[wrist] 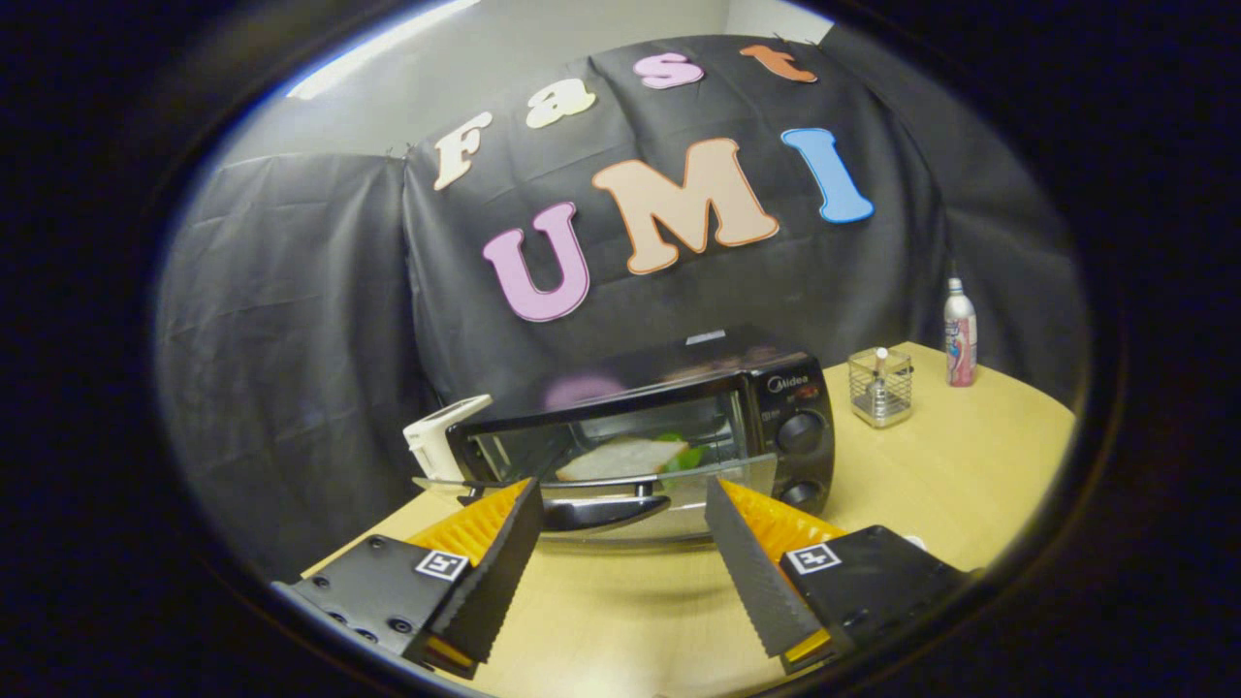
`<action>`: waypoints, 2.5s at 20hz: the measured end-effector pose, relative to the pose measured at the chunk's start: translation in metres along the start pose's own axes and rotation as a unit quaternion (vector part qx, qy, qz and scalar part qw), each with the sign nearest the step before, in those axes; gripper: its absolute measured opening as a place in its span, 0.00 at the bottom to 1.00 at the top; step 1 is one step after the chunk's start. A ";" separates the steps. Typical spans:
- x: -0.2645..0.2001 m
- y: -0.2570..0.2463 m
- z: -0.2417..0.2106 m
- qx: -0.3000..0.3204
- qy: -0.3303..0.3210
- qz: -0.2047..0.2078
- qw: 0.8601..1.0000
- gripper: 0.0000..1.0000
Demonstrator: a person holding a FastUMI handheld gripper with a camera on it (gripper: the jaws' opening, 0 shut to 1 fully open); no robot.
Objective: Open the toaster oven, put the food inside, and close the toaster oven door.
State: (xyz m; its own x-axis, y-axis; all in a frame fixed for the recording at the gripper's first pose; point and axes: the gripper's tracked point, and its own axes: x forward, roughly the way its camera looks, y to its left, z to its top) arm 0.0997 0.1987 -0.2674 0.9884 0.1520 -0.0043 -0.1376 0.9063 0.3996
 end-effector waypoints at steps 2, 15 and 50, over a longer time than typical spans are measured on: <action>0.011 0.001 0.009 -0.011 -0.009 -0.004 1.000 1.00; 0.057 -0.003 0.065 -0.068 -0.050 -0.040 0.996 1.00; -0.085 -0.032 0.187 -0.144 -0.088 -0.100 0.981 1.00</action>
State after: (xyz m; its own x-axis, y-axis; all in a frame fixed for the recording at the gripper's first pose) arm 0.0317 0.0827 -0.1087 0.9898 -0.0876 0.1124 0.0725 0.9887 0.1315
